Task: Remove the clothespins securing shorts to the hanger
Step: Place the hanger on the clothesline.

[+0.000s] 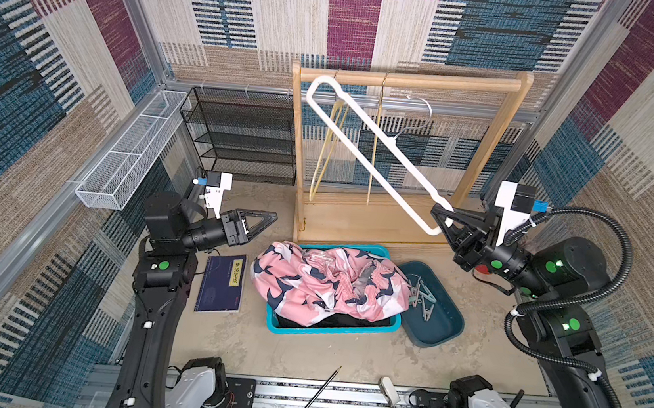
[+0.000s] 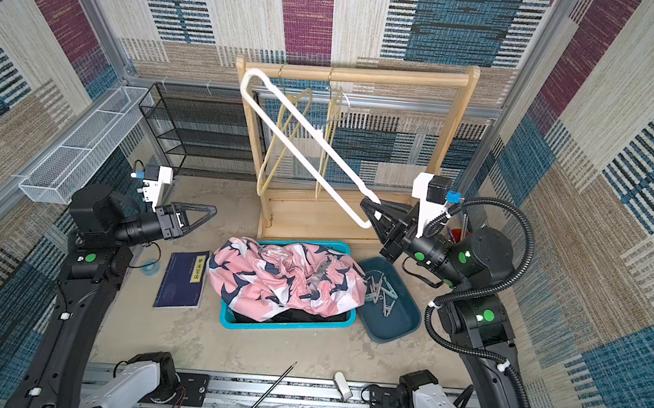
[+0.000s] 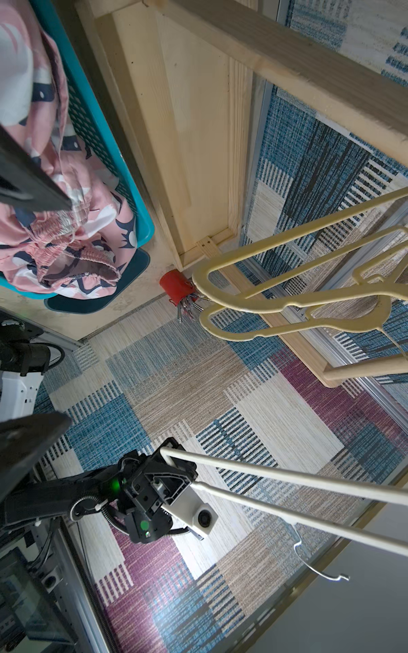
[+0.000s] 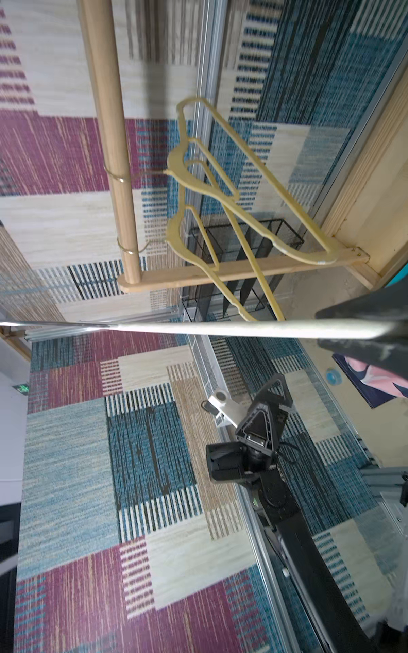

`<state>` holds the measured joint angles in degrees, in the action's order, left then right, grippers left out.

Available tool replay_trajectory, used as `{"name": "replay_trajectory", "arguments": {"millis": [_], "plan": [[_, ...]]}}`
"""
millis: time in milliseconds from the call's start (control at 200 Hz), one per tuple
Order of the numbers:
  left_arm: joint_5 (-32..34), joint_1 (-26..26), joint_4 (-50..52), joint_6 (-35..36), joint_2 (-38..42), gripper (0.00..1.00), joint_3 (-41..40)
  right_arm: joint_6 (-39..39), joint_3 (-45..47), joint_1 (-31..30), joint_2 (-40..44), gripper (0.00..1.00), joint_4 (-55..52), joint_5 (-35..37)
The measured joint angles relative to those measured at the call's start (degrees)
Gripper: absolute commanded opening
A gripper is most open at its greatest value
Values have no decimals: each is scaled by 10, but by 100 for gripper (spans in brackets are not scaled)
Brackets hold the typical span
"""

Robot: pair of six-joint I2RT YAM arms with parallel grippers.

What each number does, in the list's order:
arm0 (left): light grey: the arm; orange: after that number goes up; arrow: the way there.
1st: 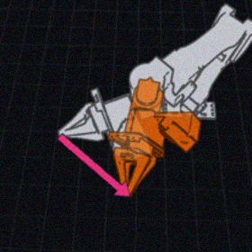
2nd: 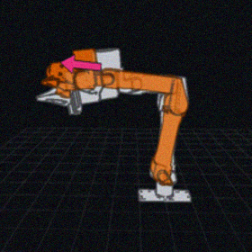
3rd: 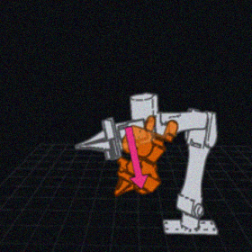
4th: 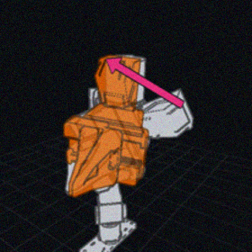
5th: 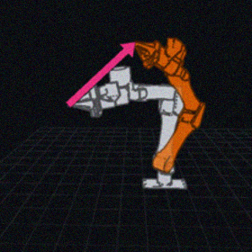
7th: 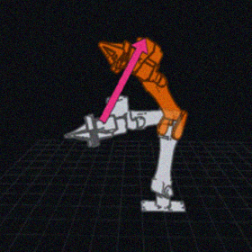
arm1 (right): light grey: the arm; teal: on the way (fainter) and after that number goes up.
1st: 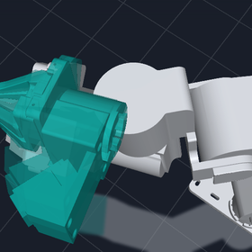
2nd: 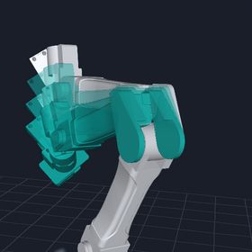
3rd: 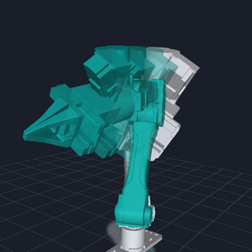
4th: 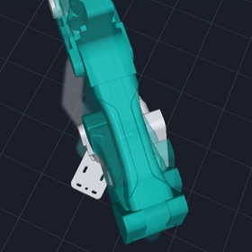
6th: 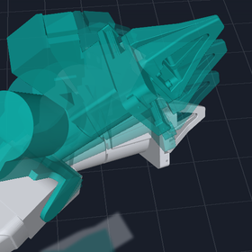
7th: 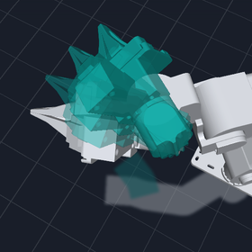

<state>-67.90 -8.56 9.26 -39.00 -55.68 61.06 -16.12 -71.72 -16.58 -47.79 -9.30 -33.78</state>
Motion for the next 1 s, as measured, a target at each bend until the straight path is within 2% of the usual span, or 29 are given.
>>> {"name": "replay_trajectory", "arguments": {"millis": [285,566,751,1002], "plan": [[3,0,24,17,-5,92,9,34,-10,0,40,0,-79,183],[15,0,40,30,-6,92,9,53,-46,0,46,0,-159,300],[16,0,43,34,-6,92,9,57,-53,0,46,0,-204,344],[17,0,52,42,-10,92,10,56,-60,0,31,0,-256,346]]}}
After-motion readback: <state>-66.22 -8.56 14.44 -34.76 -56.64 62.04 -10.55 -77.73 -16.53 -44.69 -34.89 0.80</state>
